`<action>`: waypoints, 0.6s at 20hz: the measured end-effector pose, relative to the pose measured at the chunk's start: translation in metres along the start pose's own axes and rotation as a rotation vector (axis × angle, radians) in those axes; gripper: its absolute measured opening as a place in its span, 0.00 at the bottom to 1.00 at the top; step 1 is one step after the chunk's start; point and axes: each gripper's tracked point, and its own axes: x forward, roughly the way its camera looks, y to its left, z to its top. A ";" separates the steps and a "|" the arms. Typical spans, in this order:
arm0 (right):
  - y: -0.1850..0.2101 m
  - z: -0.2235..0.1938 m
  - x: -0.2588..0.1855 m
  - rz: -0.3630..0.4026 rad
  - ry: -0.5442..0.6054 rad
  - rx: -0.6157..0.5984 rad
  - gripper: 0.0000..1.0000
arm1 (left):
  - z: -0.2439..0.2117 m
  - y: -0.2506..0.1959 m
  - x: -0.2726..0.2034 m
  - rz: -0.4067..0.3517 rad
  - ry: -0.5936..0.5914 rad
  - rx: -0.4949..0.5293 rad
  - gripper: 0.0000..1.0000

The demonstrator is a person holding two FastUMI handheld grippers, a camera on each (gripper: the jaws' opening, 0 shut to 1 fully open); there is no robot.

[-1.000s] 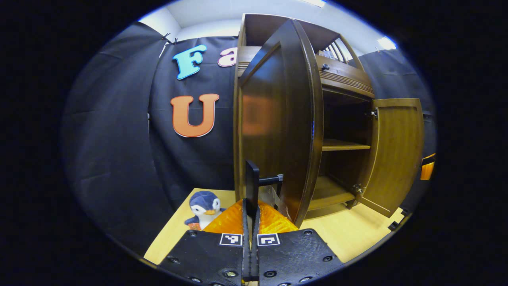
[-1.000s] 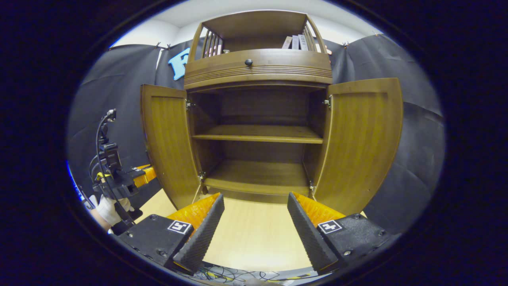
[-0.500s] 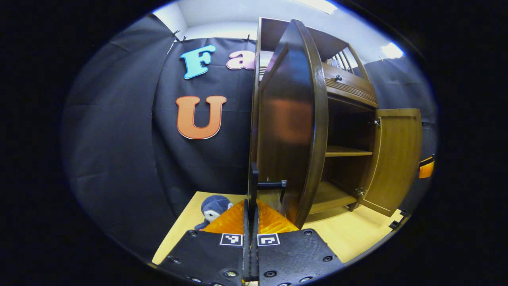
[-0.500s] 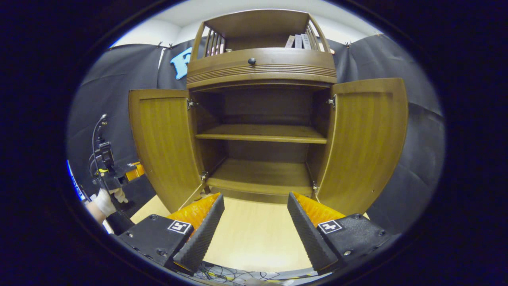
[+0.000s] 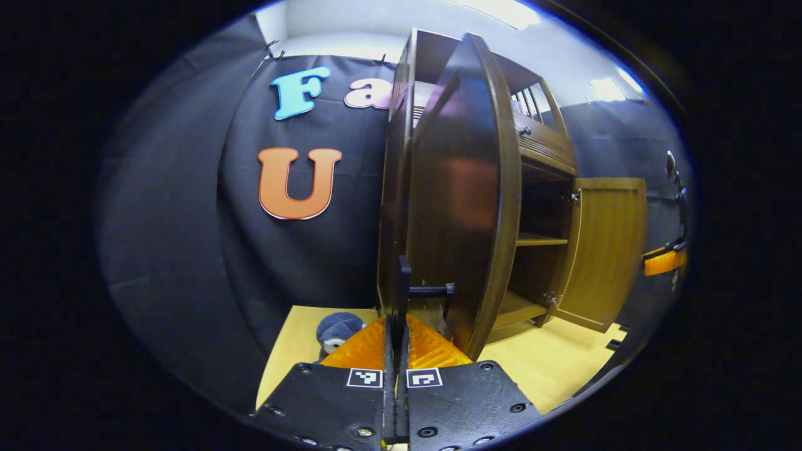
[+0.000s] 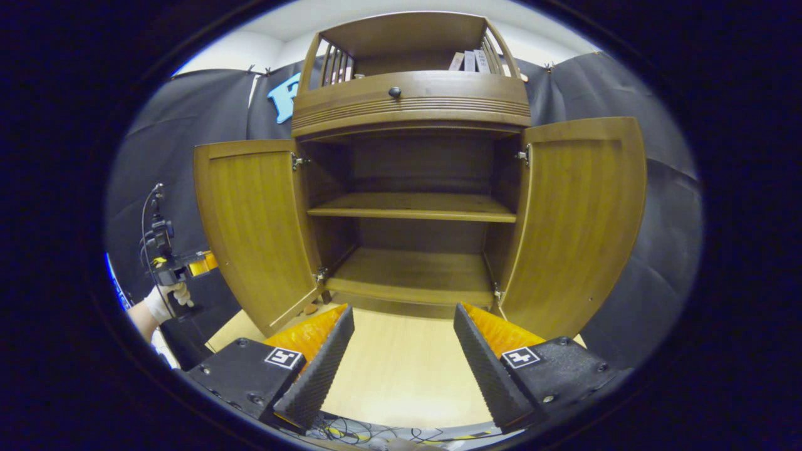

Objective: Open the right door of the double-door shoe cabinet with the right hand, and open the left door with the left hand.

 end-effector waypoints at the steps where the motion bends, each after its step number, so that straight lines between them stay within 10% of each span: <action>1: 0.000 0.000 -0.001 0.001 -0.001 0.000 1.00 | 0.002 0.000 0.001 -0.017 0.008 -0.003 0.00; 9: 0.005 0.007 0.000 0.031 -0.007 -0.013 1.00 | -0.006 0.008 -0.011 -0.037 0.062 -0.028 0.10; 12: 0.004 0.009 0.003 0.035 -0.013 -0.015 1.00 | -0.004 0.027 -0.024 0.030 0.064 -0.011 0.78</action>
